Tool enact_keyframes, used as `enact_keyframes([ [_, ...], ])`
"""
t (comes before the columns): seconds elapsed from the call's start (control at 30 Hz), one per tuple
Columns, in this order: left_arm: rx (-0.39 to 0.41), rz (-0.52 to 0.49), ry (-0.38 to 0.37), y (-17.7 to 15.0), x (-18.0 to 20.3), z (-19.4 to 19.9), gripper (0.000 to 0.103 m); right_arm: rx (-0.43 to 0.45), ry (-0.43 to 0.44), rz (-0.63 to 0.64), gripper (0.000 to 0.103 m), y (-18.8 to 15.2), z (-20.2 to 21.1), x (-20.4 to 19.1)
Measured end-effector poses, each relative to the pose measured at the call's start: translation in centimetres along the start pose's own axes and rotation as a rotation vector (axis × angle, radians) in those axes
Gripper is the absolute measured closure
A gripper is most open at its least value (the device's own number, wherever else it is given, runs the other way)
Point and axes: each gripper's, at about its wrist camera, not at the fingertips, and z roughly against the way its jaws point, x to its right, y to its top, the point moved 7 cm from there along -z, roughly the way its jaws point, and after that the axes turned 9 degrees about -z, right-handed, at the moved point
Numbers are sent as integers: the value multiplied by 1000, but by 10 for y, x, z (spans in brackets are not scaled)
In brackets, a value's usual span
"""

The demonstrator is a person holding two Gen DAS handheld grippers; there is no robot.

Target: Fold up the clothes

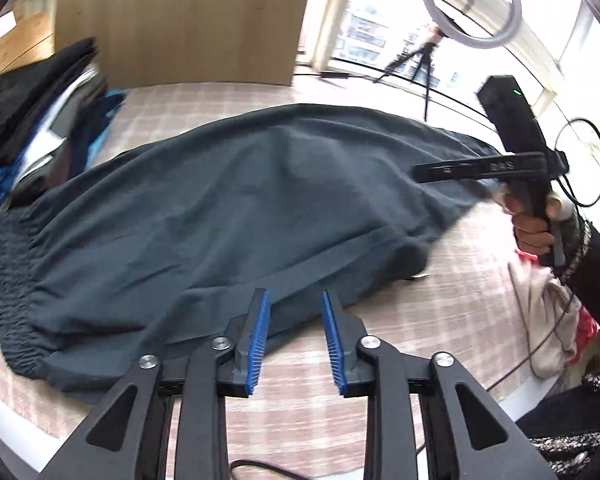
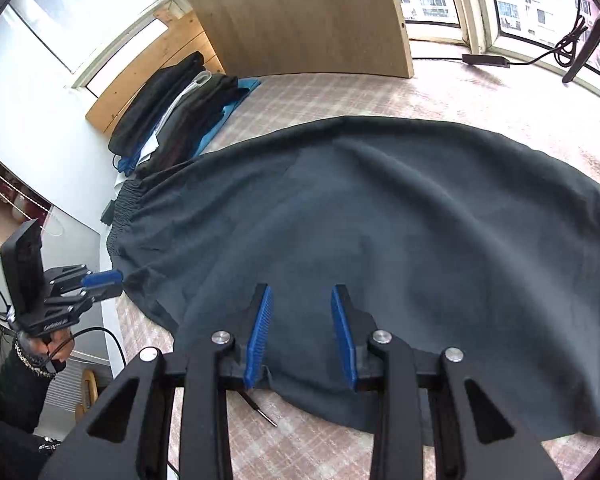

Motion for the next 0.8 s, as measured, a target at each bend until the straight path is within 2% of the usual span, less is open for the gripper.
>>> enact_keyframes([
  [0.17, -17, -277, -3, 29, 81, -28, 65, -62, 29, -12, 72, -38, 9, 7],
  [0.27, -76, -414, 52, 37, 96, -55, 61, -82, 35, -34, 72, -62, 7, 15],
  [0.3, -116, -419, 50, 36, 93, -66, 61, -88, 36, -41, 72, -69, 6, 17],
  [0.33, -156, -425, 47, 35, 90, -77, 64, -89, 35, -51, 72, -74, 6, 21],
  [0.37, -195, -428, 44, 34, 87, -87, 87, -84, 41, -63, 72, -77, 7, 23],
  [0.4, -205, -389, 27, 36, 79, -89, 101, -78, 51, -76, 72, -80, 8, 26],
  [0.47, -224, -310, -8, 41, 64, -92, 102, -65, 78, -73, 72, -84, 10, 23],
  [0.5, -202, -263, -36, 46, 57, -86, 102, -61, 96, -59, 72, -86, 10, 18],
  [0.6, -150, -185, -53, 61, 40, -67, 102, -29, 138, 37, 72, -89, 11, -6],
  [0.63, -141, -166, -70, 64, 36, -62, 102, -16, 150, 69, 72, -87, 10, -15],
  [0.73, -134, -128, -112, 74, 30, -61, 102, 9, 154, 143, 61, -76, 1, -34],
  [0.8, -125, -134, -106, 78, 29, -59, 102, 16, 144, 187, 61, -66, -7, -45],
])
